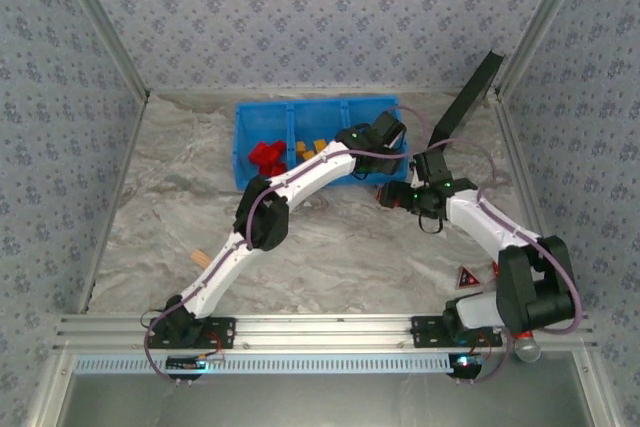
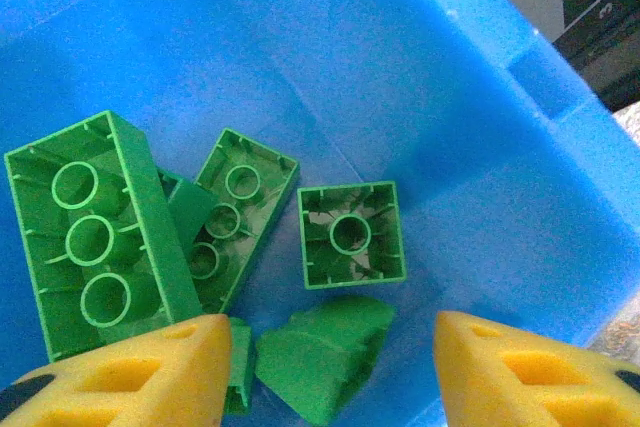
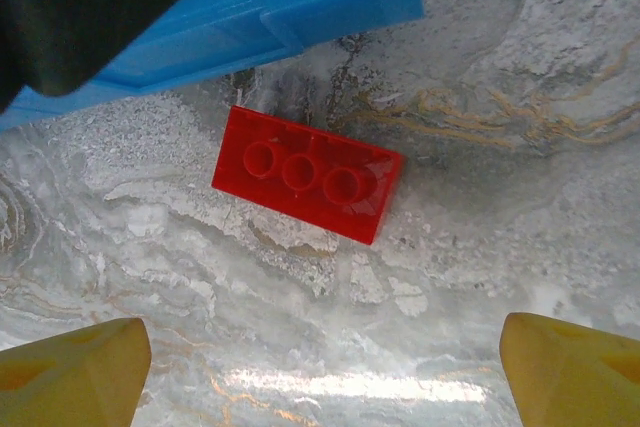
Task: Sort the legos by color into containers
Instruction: Pick up the lego from the center of the table.
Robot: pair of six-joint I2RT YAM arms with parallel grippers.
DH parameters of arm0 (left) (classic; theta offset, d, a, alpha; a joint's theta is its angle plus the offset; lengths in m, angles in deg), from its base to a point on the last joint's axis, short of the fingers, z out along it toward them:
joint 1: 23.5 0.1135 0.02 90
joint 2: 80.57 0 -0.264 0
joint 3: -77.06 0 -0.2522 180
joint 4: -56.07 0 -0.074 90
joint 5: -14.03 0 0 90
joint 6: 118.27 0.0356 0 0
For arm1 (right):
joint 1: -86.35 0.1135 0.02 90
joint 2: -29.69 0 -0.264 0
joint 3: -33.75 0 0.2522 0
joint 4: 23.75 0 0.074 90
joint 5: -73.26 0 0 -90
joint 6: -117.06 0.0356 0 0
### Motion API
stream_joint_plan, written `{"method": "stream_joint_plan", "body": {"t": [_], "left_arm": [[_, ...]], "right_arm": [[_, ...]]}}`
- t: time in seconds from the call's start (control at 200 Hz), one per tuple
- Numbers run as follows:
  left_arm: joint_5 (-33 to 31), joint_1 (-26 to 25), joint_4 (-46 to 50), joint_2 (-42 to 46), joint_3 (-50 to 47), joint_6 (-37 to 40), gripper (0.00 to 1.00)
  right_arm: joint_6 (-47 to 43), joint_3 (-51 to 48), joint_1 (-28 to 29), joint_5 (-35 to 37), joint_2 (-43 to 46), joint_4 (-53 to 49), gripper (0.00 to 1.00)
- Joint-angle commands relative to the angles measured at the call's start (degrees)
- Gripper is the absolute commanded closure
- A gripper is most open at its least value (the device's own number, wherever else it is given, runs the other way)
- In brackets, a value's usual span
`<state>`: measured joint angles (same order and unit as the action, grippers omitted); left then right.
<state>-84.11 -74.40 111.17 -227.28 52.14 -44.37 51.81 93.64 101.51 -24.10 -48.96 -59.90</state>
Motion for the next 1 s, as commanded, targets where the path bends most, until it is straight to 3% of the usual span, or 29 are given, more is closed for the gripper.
{"method": "stream_joint_plan", "body": {"t": [0.0,0.51,0.785,0.995], "left_arm": [[0.77,-0.08,-1.22,3.96,-0.3,0.53,0.41],[4.36,0.25,-11.03,24.39,-14.7,3.21,0.28],[1.77,0.24,-16.67,39.16,-30.04,5.09,0.26],[-1.11,0.49,-18.44,48.67,-40.34,5.46,0.26]], "right_arm": [[-0.36,2.46,0.73,-0.06,-2.21,1.88,0.08],[-0.1,7.73,4.45,7.13,-14.51,3.8,0.08],[0.6,10.33,5.92,9.5,-19.8,3.84,0.08],[1.3,13.03,6.37,11.64,-23.39,1.8,0.15]]}}
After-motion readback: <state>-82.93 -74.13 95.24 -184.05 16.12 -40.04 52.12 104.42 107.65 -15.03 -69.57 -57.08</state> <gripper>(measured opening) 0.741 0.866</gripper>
